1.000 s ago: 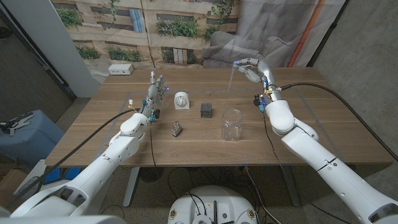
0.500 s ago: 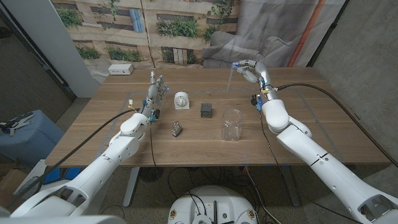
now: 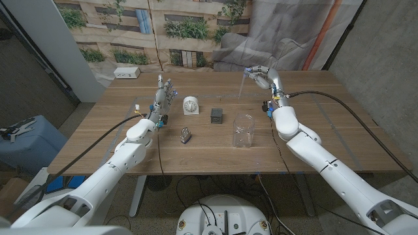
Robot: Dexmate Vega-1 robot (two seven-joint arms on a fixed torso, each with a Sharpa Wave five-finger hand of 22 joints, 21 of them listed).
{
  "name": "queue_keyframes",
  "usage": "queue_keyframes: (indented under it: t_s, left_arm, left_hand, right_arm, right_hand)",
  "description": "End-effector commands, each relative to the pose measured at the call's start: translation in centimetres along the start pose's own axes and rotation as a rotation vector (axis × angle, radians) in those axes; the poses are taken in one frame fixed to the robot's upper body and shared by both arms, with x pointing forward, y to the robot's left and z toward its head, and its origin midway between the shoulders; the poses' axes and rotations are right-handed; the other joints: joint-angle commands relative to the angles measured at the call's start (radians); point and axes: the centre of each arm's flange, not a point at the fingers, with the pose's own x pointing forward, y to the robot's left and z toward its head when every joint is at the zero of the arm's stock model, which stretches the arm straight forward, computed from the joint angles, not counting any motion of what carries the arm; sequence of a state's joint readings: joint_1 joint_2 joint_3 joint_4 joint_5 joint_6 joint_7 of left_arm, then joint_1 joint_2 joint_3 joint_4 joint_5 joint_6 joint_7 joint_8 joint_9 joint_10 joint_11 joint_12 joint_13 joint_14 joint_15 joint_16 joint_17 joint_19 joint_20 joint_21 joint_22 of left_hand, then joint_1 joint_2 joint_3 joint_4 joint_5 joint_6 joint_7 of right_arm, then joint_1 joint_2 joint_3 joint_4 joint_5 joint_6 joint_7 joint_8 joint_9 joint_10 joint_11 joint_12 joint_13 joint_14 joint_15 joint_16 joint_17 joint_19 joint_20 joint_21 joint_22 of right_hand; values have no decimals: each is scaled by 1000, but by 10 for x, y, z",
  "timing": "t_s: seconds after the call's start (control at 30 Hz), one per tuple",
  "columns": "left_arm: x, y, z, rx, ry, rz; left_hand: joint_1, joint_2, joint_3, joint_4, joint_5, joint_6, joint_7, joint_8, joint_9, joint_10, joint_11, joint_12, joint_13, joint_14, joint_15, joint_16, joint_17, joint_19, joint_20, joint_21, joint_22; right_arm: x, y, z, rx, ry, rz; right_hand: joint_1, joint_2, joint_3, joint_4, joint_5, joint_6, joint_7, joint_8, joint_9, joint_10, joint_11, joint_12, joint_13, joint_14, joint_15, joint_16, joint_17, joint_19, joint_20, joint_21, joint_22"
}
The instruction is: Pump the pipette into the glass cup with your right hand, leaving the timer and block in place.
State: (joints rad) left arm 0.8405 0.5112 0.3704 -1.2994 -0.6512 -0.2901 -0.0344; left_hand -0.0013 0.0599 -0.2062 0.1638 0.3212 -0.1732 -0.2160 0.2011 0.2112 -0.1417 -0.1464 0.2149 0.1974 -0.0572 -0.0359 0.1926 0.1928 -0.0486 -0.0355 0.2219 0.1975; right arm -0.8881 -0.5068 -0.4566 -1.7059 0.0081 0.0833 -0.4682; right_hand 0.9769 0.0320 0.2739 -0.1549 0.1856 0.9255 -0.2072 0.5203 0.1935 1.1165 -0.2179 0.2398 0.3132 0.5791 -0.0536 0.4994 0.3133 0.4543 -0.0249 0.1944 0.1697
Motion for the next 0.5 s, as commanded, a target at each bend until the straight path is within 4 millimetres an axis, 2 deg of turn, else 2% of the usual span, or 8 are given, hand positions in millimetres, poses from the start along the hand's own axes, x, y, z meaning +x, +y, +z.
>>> queue_keyframes:
  t_s: [0.03,0.5]
  left_arm:
    - [0,0,0,0,0,0]
    - [0,0,0,0,0,0]
  left_hand:
    - [-1,44,-7,0,7,-3,-6,6,2,-1,-3,5,5,-9,-114,6,6,-6,-90,5,2]
    - [-1,44,-7,0,7,-3,-6,6,2,-3,-3,4,5,-9,-115,6,6,-6,-90,5,2]
  right_arm:
    - [1,3,-24,3,42,-27]
    - [1,-3,-43,-23,55,-54]
  right_hand:
    - [8,10,3,-4,4,1,0,-1,3,-7,1,-4,4,5,-149,4,6,0,-3,3,4]
    - [10,10,3,-4,4,3,-3,-1,3,-10,1,-5,4,6,-148,4,7,0,-4,3,4]
